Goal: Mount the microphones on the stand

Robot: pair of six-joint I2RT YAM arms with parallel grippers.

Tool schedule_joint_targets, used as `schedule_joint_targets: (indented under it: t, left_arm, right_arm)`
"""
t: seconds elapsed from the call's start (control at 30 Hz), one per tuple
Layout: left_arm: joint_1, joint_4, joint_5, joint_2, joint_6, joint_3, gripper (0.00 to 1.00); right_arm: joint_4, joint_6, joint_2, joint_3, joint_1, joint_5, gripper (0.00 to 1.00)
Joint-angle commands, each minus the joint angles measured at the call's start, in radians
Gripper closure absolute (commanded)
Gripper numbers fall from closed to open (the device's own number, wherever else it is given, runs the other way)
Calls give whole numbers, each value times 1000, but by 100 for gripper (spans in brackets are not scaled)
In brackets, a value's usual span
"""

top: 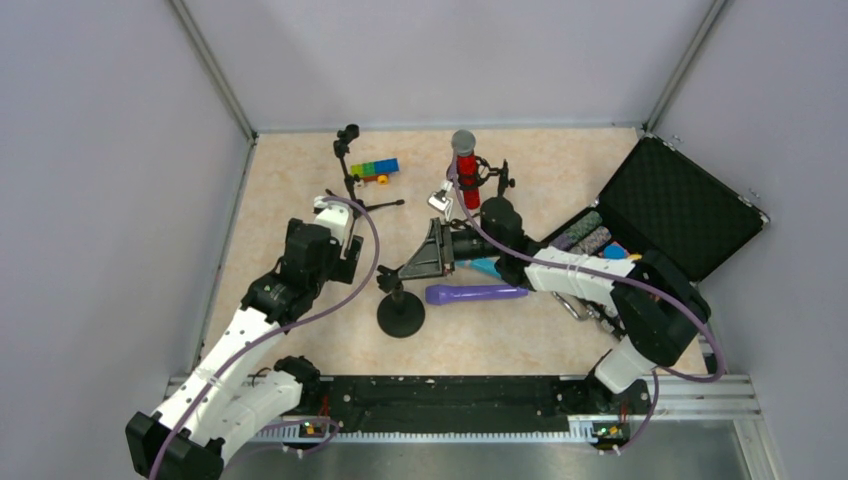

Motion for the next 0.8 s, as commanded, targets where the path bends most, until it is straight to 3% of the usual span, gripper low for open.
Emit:
schedule_joint_targets:
  t: [0.0, 0.2, 0.53, 0.63, 0.77]
  left_arm:
    - [-1, 49, -8, -15, 5, 2, 1]
    - [0, 47, -7, -14, 3, 3, 1]
    - [-1, 46, 1, -17, 6, 3, 1]
    - [-1, 47, 3, -20, 7, 0, 1]
    - [-1, 49, 3, -20, 10, 0, 1]
  right_arm:
    - [109, 27, 27, -90, 9, 30, 100]
    - [295, 65, 70, -174, 8, 44, 100]
    - [820, 295, 254, -286, 8, 55, 100]
    - [889, 324, 297, -301, 11, 61, 100]
    - [849, 291, 284, -306, 10, 60, 100]
